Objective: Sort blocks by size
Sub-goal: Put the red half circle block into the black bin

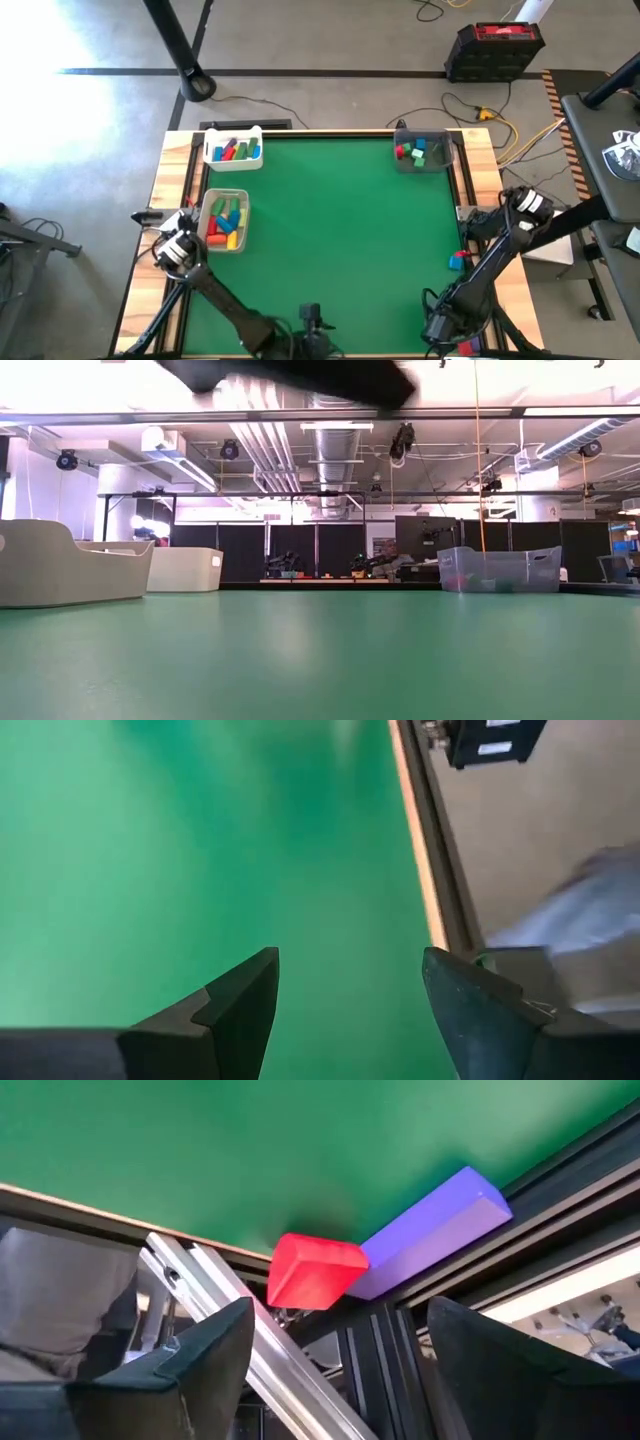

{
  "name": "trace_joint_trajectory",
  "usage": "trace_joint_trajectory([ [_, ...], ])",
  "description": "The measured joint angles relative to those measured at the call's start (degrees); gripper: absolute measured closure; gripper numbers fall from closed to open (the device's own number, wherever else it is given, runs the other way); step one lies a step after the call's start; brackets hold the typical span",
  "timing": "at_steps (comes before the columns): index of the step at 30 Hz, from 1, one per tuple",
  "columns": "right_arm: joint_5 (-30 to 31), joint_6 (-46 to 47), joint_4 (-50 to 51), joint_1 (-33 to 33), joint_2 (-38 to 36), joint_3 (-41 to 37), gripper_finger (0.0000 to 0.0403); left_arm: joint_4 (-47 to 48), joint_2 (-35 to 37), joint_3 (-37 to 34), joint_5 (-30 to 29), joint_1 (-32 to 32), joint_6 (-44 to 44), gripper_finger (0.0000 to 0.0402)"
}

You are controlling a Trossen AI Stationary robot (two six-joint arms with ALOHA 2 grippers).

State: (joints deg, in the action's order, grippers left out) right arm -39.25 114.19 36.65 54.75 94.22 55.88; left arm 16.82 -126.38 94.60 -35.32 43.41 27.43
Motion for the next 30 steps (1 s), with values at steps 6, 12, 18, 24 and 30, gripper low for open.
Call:
trace_joint_trajectory([
  [6, -0.58, 0.94, -1.75, 0.16, 1.26, 0.00, 0.0130, 7.62, -1.95, 6.87, -7.16, 2.74, -0.18, 0.0169],
  [12, 0.47, 6.95, -6.32, 0.61, 1.68, -0.09, 0.0146, 7.84, -1.82, 6.62, -9.32, 3.83, -0.95, 0.0169],
  [18, 0.77, 12.08, -6.47, 2.38, 1.68, -0.09, 0.0157, 8.02, -1.73, 6.59, -9.76, 3.72, -0.53, 0.0169],
  [24, 0.95, 15.01, -7.49, 4.01, 2.94, -0.11, 0.0163, 8.24, -1.71, 6.57, -9.84, 4.34, -1.87, 0.0169],
  [30, 1.55, 14.24, -10.63, 3.87, 6.08, -0.22, 0.0158, 8.62, -1.63, 6.57, -10.36, 4.22, -1.31, 0.0169],
])
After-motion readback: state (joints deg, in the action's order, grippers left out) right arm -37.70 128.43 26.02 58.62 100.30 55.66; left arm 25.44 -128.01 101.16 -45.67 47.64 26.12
